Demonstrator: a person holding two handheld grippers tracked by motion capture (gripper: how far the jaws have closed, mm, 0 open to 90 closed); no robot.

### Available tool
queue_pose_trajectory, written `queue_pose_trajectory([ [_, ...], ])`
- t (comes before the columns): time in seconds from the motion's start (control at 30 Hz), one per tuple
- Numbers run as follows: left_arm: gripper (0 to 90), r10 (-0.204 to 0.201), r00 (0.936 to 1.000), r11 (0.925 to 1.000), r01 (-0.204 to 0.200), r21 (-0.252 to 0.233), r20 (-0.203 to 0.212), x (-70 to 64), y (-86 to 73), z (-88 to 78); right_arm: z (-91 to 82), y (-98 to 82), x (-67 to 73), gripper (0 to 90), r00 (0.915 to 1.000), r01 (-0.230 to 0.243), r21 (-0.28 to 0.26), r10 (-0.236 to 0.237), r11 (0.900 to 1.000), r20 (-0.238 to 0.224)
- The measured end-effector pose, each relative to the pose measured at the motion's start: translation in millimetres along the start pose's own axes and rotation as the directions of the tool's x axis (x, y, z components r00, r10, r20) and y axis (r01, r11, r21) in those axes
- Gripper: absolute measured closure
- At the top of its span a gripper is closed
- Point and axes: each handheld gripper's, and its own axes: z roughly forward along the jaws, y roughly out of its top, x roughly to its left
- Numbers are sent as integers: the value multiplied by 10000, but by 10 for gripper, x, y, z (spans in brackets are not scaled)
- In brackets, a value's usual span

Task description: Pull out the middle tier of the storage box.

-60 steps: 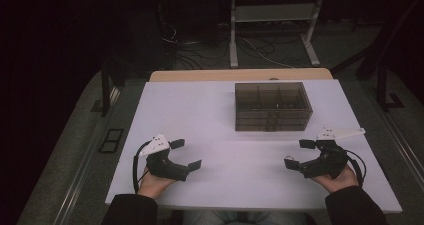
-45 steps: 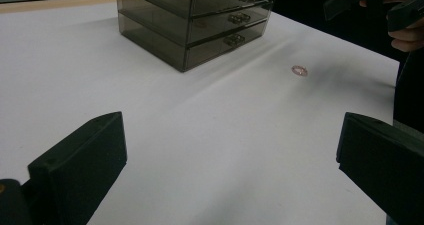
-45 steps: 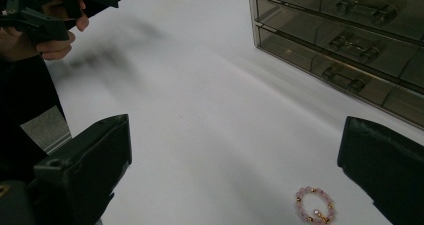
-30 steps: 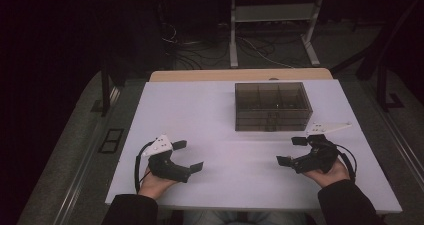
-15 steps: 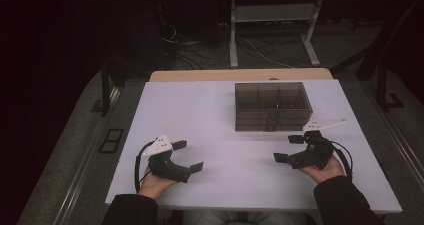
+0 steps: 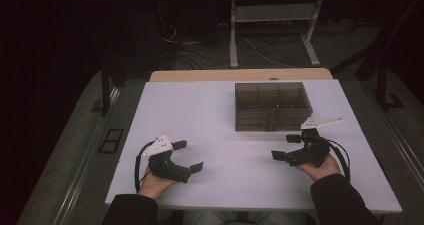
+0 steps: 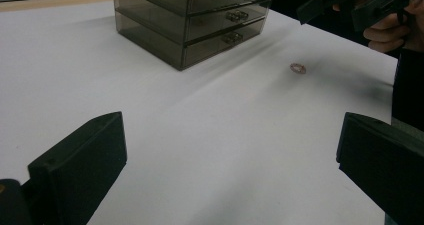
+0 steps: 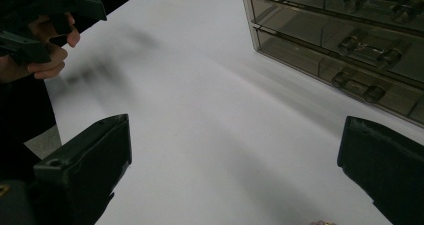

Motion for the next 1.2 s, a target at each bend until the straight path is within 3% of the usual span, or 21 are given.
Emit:
queue_pose_trajectory([
  [0.33, 0, 33, 10000, 10000, -33, 12, 14, 1, 1, 2, 50, 7, -41, 2, 9986, -456, -186, 451, 9988, -286],
  [0.57, 0, 33, 10000, 10000, -33, 5, 21, 0, 2, 2, 103, -13, -55, 2, 9969, -745, -1, 745, 9972, -249],
  [1.2, 0, 56, 10000, 10000, -57, 68, 53, -3, 2, 5, 219, -19, -112, 2, 9834, -1735, -182, 1722, 9847, -574],
])
